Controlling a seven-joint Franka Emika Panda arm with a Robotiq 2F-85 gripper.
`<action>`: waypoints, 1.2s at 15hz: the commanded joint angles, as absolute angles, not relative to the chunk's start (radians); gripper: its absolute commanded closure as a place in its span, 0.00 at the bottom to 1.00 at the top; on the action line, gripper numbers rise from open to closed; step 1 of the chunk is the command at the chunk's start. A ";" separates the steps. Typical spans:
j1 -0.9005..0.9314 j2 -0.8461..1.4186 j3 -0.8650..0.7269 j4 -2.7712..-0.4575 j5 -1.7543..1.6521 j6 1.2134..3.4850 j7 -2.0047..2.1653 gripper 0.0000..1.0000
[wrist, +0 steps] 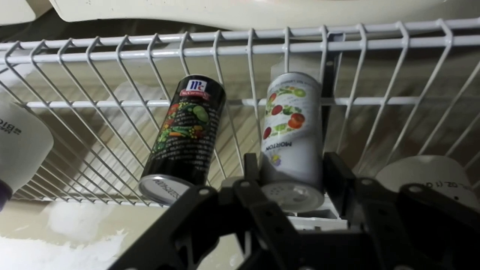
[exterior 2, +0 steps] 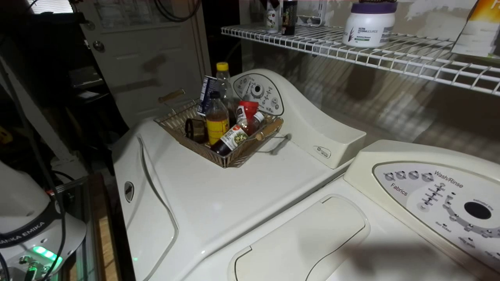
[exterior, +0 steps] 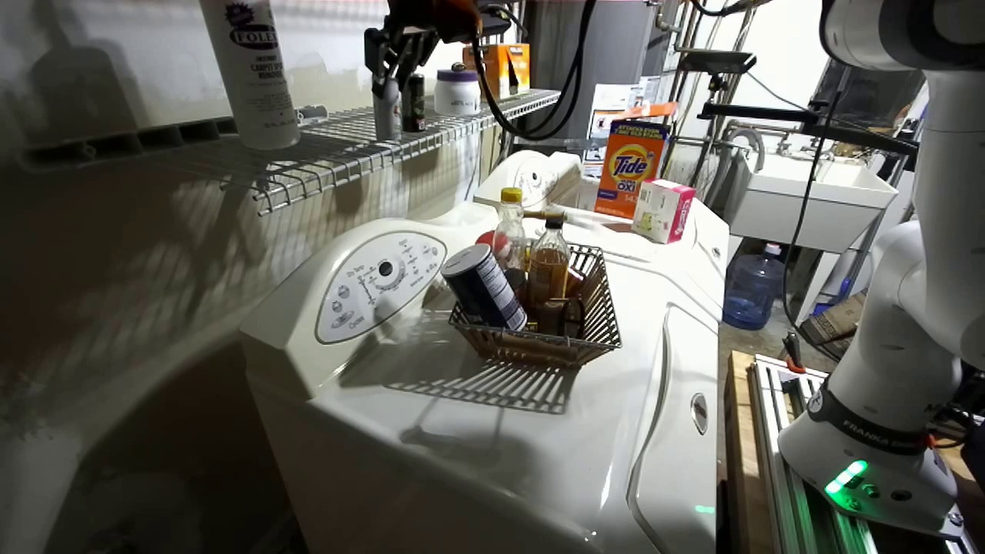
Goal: Pick up the white container from the bottom shelf and put it in the basket.
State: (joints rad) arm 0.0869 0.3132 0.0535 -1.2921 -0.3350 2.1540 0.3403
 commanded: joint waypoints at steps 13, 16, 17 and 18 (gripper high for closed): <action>0.092 0.063 0.117 -1.533 -0.288 2.175 0.201 0.78; 0.094 -0.026 0.124 -1.646 -0.287 2.176 0.180 0.78; 0.096 -0.057 0.124 -1.690 -0.293 2.171 0.178 0.78; 0.105 -0.082 0.118 -1.723 -0.288 2.167 0.172 0.78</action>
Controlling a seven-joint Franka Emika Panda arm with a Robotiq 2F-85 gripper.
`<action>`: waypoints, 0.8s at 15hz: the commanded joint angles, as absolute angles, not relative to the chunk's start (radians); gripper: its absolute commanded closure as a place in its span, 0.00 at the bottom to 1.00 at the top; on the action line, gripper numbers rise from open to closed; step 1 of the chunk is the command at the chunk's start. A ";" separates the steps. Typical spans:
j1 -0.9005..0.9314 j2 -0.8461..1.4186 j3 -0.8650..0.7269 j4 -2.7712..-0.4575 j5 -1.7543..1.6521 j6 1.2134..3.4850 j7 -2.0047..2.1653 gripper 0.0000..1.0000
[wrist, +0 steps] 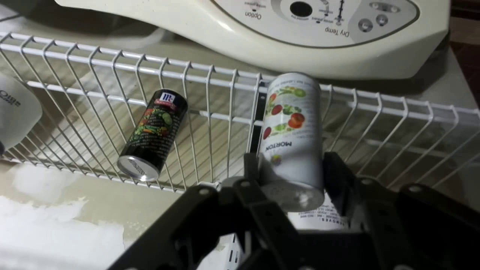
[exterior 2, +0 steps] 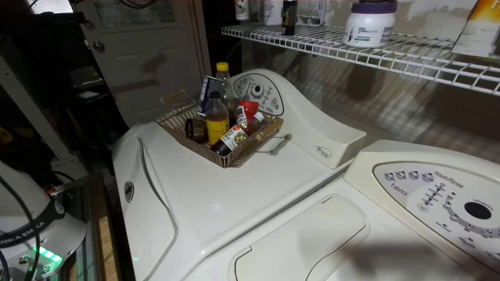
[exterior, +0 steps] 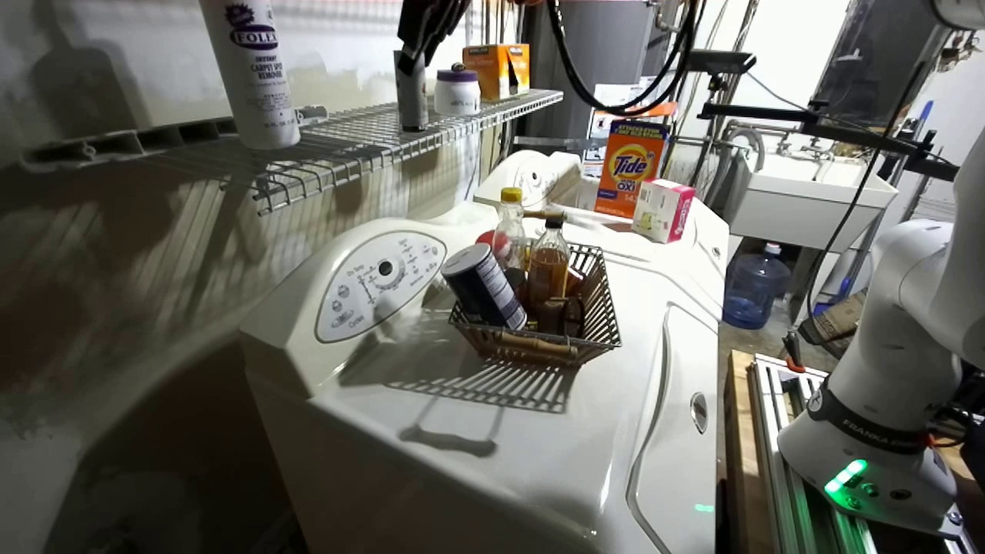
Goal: Pick up the white container from the bottom shelf and put it in the basket.
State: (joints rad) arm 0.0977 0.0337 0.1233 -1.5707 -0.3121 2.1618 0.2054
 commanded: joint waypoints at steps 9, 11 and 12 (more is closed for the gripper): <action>0.109 -0.230 0.125 -2.019 -0.199 2.202 0.167 0.78; 0.110 -0.248 0.123 -2.074 -0.165 2.200 0.165 0.78; 0.112 -0.254 0.123 -2.098 -0.149 2.194 0.157 0.78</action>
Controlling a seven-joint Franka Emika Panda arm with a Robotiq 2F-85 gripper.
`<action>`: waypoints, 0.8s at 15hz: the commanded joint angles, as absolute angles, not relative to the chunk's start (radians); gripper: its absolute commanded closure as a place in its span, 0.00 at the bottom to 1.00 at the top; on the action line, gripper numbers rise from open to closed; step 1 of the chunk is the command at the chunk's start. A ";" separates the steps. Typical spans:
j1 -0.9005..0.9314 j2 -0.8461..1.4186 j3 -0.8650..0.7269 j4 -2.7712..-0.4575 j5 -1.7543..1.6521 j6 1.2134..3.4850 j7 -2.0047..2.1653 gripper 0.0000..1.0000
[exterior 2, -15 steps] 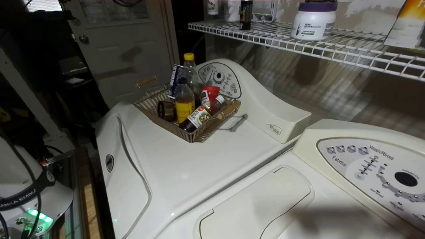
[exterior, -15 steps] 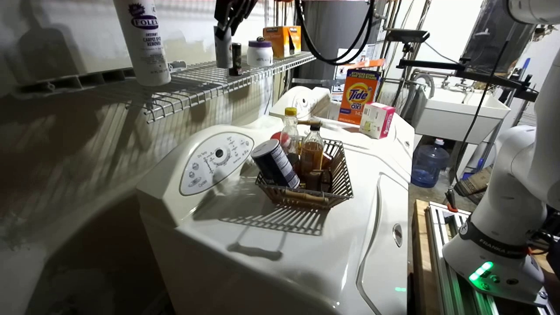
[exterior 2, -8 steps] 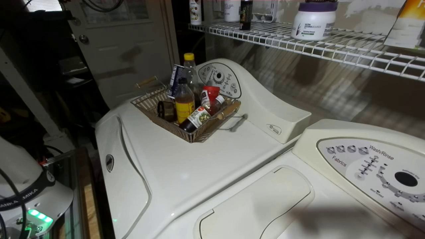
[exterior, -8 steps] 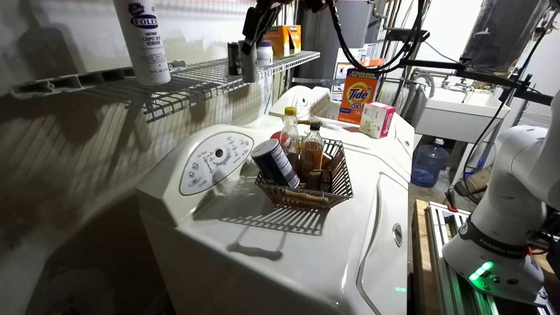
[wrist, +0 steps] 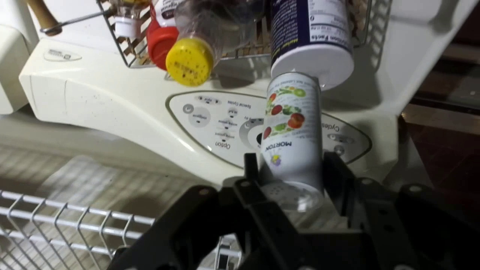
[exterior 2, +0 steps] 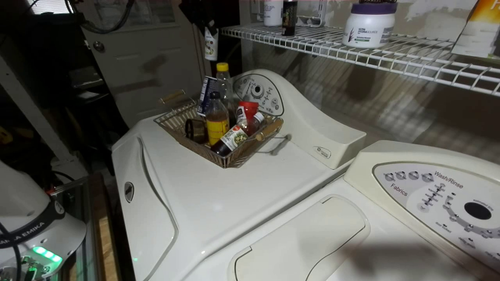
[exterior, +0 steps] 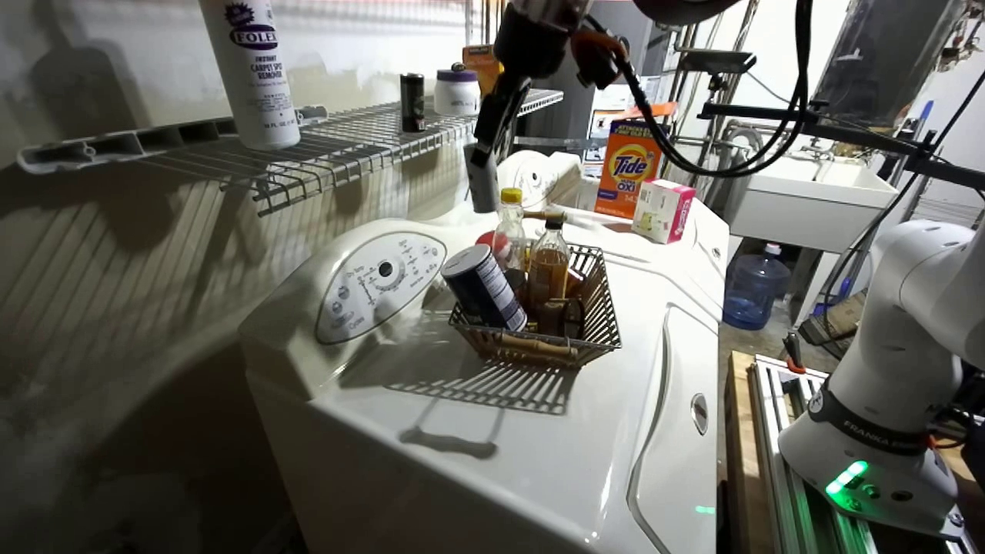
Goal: Pick up the white container from the bottom shelf and put it in the basket.
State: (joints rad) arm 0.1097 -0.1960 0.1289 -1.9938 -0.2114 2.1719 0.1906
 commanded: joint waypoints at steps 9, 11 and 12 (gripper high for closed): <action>0.109 -0.355 0.106 -2.345 -0.034 2.243 0.126 0.78; 0.099 -0.372 0.107 -2.388 -0.049 2.263 0.141 0.78; 0.093 -0.378 0.107 -2.409 -0.059 2.279 0.149 0.78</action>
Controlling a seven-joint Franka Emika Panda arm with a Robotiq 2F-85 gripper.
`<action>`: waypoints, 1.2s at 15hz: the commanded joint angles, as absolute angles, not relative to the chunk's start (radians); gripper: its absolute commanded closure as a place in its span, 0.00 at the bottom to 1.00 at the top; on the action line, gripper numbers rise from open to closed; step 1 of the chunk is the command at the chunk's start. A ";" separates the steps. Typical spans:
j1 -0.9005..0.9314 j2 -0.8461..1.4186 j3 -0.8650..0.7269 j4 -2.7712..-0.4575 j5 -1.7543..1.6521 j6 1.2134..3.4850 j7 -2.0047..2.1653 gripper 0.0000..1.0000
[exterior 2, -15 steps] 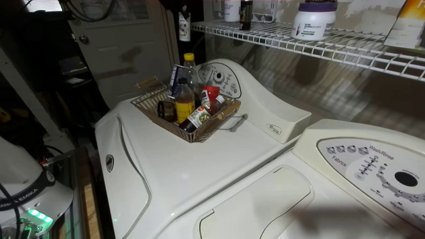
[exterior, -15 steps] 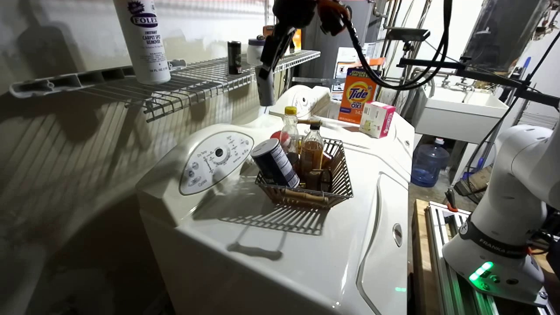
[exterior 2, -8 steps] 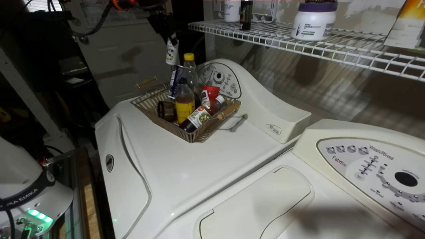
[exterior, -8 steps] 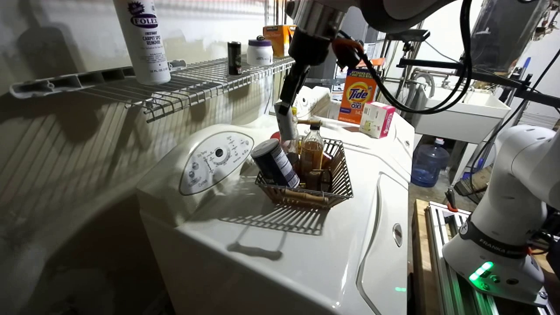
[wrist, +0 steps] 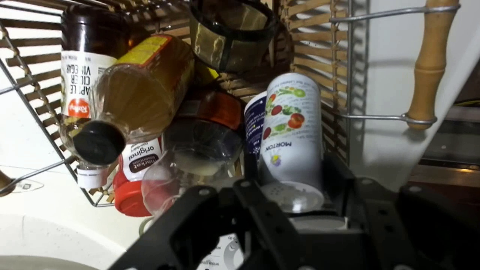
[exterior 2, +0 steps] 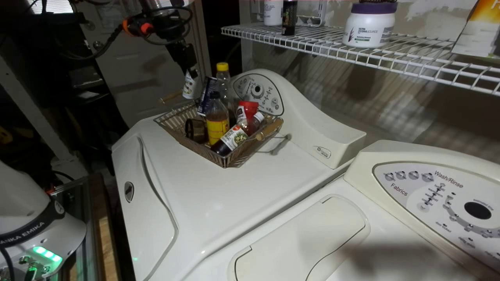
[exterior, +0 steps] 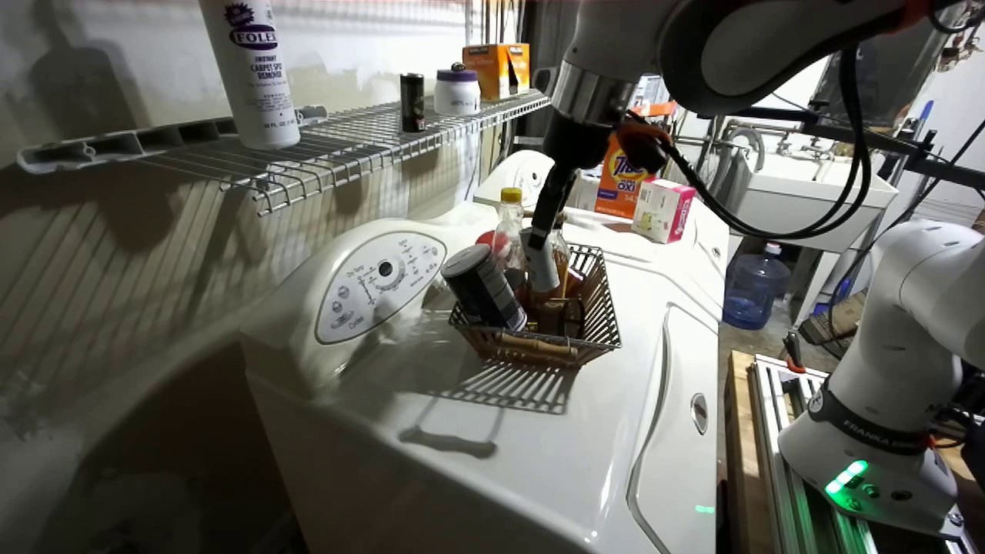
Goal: Pick up the white container from the bottom shelf and put it in the basket.
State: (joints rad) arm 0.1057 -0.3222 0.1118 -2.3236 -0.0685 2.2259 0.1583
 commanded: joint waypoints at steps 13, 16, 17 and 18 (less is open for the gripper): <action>0.012 -0.328 0.126 -2.462 -0.083 2.438 0.309 0.78; 0.001 -0.306 0.133 -2.448 -0.082 2.418 0.364 0.78; 0.002 -0.299 0.133 -2.446 -0.075 2.421 0.376 0.78; 0.002 -0.291 0.135 -2.443 -0.070 2.425 0.390 0.78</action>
